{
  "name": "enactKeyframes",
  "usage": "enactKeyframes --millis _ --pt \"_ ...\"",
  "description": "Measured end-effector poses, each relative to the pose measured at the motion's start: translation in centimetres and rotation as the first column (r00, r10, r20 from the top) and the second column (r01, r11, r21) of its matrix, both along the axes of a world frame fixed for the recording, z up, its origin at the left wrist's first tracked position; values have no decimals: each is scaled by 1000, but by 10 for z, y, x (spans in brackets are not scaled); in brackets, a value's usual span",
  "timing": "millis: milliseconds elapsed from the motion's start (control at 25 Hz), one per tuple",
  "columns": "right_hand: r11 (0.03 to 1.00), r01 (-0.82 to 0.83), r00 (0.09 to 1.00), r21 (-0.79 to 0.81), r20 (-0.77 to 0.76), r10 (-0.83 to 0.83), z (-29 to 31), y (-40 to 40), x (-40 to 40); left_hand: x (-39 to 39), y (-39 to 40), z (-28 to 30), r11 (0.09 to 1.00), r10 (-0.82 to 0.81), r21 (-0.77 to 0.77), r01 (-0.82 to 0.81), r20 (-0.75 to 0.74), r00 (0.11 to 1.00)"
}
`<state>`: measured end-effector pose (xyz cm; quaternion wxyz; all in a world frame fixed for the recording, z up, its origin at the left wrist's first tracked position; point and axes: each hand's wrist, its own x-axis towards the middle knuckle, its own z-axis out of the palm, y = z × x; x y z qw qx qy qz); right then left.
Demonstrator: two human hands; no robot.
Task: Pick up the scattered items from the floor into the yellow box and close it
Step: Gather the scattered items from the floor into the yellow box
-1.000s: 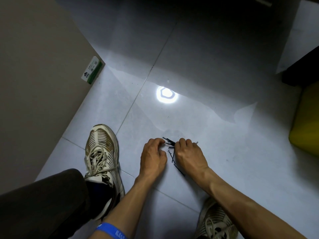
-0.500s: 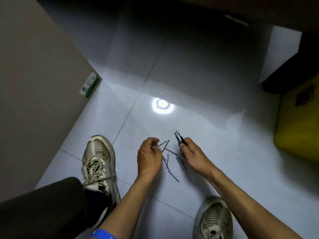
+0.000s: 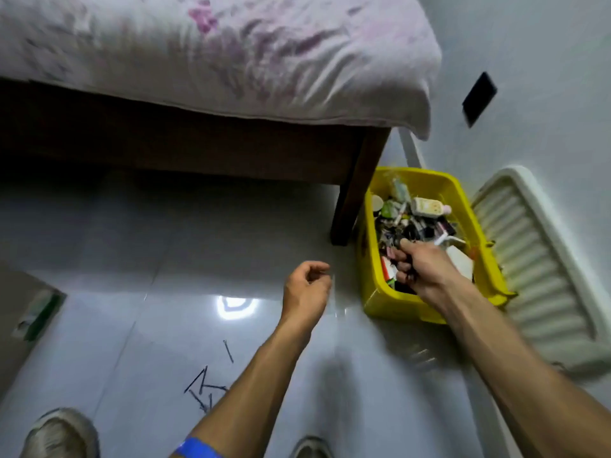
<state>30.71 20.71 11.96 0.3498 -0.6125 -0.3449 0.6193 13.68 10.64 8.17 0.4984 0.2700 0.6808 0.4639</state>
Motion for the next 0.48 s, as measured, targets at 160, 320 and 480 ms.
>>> enactKeyframes --millis 160,320,480 --pt "989 145 988 -8 46 -144 14 33 28 14 20 8 999 -5 -44 7 48 999" --pt "980 197 980 13 -19 -197 22 26 20 2 18 -3 995 64 -78 -57 101 993" --pt "985 81 995 154 42 -89 5 -3 -7 -18 2 -10 992 105 -85 -98 78 991"
